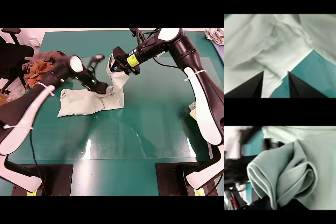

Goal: Fold the shirts.

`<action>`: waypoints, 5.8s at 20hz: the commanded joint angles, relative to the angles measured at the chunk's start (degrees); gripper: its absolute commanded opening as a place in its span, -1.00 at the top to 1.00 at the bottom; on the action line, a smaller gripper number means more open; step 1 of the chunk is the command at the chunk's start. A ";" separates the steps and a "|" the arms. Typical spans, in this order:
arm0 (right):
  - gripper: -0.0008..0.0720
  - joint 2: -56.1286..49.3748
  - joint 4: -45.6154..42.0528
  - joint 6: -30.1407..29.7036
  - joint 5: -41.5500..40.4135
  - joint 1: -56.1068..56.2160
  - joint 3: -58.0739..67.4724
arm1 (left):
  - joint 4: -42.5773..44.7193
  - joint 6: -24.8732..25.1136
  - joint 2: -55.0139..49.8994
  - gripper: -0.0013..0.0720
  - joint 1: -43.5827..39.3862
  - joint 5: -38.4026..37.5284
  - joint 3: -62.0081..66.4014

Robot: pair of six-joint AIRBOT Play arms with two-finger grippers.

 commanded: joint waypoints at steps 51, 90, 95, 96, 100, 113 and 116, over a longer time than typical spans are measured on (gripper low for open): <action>0.91 -3.15 18.27 -36.17 -25.49 7.41 -13.62 | 24.09 -15.43 18.95 0.00 13.55 -30.69 5.38; 0.91 35.10 -27.39 8.85 10.36 -68.78 -7.67 | 0.26 -15.45 18.95 0.00 13.55 -25.07 5.38; 0.91 38.69 -29.05 8.85 11.93 -78.42 -13.25 | -0.15 -15.47 18.95 0.00 13.55 -24.61 5.40; 0.91 39.10 -28.94 8.83 14.05 -80.39 -14.27 | -0.44 -15.47 18.95 0.00 13.55 -24.22 5.40; 0.91 39.50 -32.39 5.86 19.56 -85.57 -21.99 | -1.42 -15.50 18.95 0.00 13.55 -22.67 5.40; 0.52 30.21 -61.11 2.29 8.48 -88.74 -48.17 | -6.25 -17.00 18.95 0.00 13.55 -20.50 5.40; -0.54 27.96 -61.40 -0.26 11.54 -88.26 -37.29 | -6.91 -17.00 18.95 0.00 13.55 -19.98 5.40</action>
